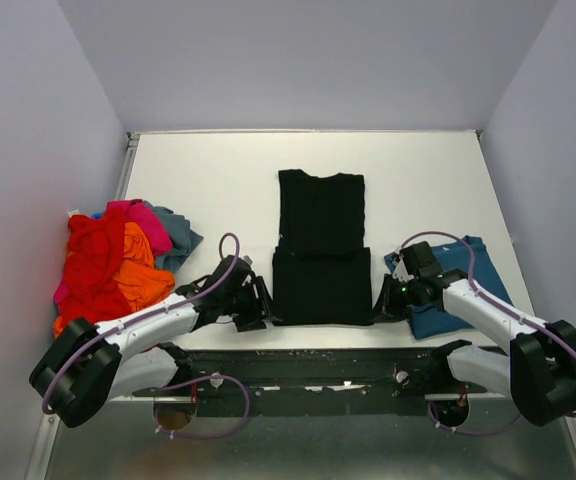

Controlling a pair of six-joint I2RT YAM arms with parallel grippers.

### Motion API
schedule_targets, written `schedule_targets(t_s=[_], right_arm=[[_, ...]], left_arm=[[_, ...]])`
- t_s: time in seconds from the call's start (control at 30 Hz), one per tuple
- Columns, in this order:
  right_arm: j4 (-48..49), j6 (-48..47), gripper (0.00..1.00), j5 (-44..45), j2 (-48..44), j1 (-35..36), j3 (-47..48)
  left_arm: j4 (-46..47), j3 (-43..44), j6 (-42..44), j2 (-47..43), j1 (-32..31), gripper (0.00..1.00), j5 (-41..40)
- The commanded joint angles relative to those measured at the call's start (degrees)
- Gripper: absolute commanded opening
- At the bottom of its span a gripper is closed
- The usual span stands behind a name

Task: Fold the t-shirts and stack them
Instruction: Grab one side of the 2/3 rectangular tshirt with both arms, then fold the long partially folded tshirt into a neat square

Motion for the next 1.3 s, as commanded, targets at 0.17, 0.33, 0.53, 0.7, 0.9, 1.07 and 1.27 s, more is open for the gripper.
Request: schedule_targets(t_s=[0.17,0.33,0.53,0.7,0.9,1.07,1.27], right_arm=[[0.01,0.08,0.13,0.63,-0.3,0.42,-0.14],[-0.25,0.08,0.07,0.89,-0.74,0.42,0.12],[-3.59,0.17,0.01,0.98,-4.16,0.42,2.4],[-8.69,0.6,0.01,1.06,-8.56,0.42,7.15],[-10.1,3.16,0.01,5.27,-12.0,0.33,16.8],[-9.58,1.58,0.01,8.18,-3.31,-1.86,28.23],[-6.06,0.78,0.01,7.83,11.79,-6.25,43.16]], left_arm=[[6.79,-1.28,-4.18,7.13,-2.35,0.58,-2.43],[9.34,-1.89,-5.15,9.77,-2.7,0.26,-3.3],[6.89,-1.37,-5.06,3.55,-2.71,0.0,-6.03],[-1.98,5.39,-1.64,-1.38,-2.71,0.0,-4.98],[-8.06,15.49,3.45,-1.4,0.01,0.0,-4.54],[-4.82,24.81,8.38,5.62,7.21,0.0,-1.03],[-2.96,41.67,12.43,20.64,15.74,0.0,1.09]])
